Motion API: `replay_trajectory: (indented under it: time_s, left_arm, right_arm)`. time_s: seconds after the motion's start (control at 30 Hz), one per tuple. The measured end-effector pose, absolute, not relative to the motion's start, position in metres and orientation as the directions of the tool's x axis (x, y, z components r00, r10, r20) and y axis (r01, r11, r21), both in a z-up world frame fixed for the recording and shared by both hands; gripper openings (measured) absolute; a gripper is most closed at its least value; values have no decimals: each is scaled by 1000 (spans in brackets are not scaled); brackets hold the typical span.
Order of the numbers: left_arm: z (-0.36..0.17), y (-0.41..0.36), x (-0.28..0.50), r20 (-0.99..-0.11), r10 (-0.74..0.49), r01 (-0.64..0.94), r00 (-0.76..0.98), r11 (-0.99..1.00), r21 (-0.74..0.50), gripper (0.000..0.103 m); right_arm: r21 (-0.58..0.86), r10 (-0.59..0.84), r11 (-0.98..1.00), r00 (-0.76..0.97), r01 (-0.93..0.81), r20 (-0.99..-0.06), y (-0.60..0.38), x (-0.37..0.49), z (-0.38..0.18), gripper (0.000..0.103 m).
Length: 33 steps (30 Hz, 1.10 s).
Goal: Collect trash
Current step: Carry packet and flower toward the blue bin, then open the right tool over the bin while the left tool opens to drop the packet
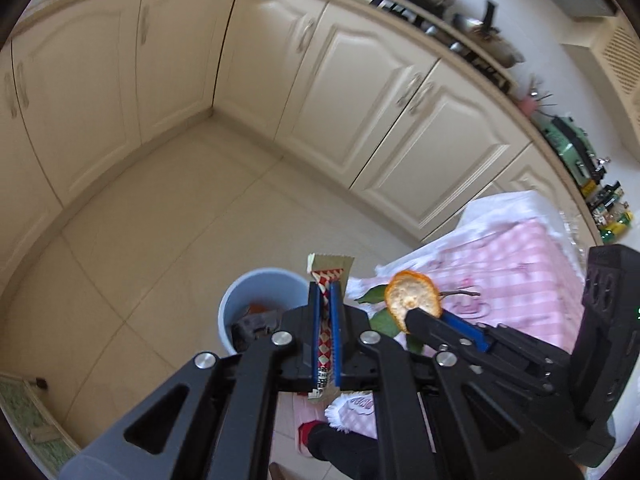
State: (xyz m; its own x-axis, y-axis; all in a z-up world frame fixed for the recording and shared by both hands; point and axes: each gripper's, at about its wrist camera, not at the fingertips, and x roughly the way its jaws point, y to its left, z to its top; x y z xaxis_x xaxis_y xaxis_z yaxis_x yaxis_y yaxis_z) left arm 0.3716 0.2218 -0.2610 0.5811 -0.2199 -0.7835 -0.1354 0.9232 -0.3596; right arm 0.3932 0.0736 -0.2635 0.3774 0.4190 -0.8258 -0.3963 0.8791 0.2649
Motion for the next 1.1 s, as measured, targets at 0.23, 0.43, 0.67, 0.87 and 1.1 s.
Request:
replay_trajectory:
  time_s: [0.23, 0.43, 0.67, 0.87, 1.1]
  left_arm:
    - [-311, 235, 397, -829, -223, -175, 513, 918, -355, 4]
    - [-335, 231, 417, -848, -231, -183, 476, 917, -353, 4]
    - [-356, 217, 425, -864, -245, -176, 440, 920, -351, 4]
    - [-363, 208, 432, -871, -246, -169, 425, 924, -343, 4]
    - [-355, 198, 446, -869, -245, -138, 431, 933, -331, 5]
  right_arm:
    - [270, 393, 889, 311, -370, -865, 99, 428, -314, 15]
    - [263, 373, 904, 322, -336, -871, 98, 443, -332, 54]
    - [217, 319, 929, 350, -301, -881, 80, 445, -341, 54]
    - [190, 293, 940, 391, -282, -873, 70, 444, -336, 54]
    - [186, 284, 949, 428, -256, -858, 59, 442, -328, 59]
